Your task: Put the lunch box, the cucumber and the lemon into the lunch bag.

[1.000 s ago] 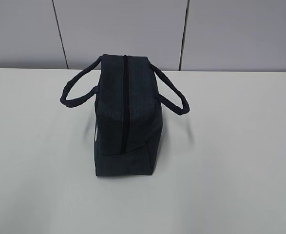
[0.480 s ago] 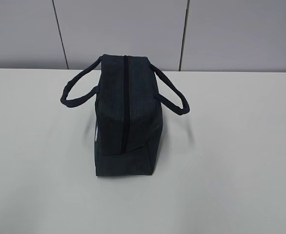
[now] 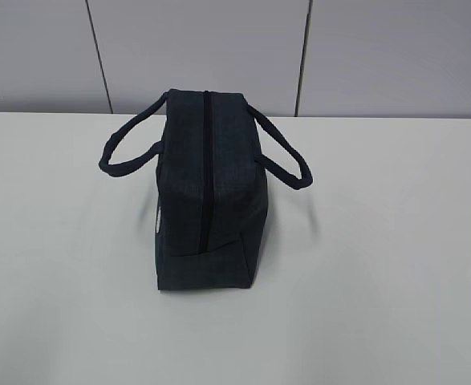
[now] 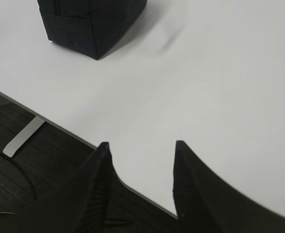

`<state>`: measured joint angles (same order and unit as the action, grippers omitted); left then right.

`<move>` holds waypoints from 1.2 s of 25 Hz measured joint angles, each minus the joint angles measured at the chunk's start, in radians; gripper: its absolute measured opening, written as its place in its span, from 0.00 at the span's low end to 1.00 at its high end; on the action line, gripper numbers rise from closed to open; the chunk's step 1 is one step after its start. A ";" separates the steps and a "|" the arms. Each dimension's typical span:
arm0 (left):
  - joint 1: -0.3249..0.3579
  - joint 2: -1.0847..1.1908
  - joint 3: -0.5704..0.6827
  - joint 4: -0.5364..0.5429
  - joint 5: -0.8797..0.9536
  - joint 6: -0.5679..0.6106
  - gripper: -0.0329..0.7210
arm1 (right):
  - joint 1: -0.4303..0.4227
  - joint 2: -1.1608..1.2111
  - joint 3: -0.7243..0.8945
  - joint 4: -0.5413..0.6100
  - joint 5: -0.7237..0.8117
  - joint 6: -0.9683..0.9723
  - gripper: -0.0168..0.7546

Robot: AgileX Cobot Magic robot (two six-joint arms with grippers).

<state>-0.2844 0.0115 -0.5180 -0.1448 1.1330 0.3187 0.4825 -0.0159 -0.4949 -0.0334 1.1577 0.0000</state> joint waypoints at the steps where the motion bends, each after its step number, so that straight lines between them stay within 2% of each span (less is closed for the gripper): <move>1: 0.000 0.000 0.000 0.000 0.000 0.000 0.53 | 0.000 0.000 0.000 0.000 0.000 0.000 0.43; 7: 0.000 0.000 0.000 0.000 0.000 0.000 0.50 | -0.002 0.000 0.000 0.000 -0.002 0.000 0.43; 10: 0.000 0.000 0.000 0.000 0.000 -0.002 0.48 | -0.032 0.000 0.000 0.000 -0.004 0.000 0.43; 13: 0.022 0.000 0.000 0.000 0.000 -0.002 0.46 | -0.105 0.000 0.000 0.000 -0.004 0.000 0.43; 20: 0.145 0.000 0.000 0.000 0.000 -0.002 0.42 | -0.364 0.000 0.001 0.000 -0.004 0.000 0.43; 25: 0.175 0.000 0.000 0.000 0.000 -0.002 0.39 | -0.559 0.000 0.001 0.000 -0.004 0.000 0.43; 30: 0.175 0.000 0.000 0.000 0.000 -0.002 0.37 | -0.631 0.000 0.001 0.000 -0.004 0.000 0.43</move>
<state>-0.1091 0.0115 -0.5180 -0.1448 1.1330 0.3166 -0.1487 -0.0159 -0.4935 -0.0334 1.1532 0.0000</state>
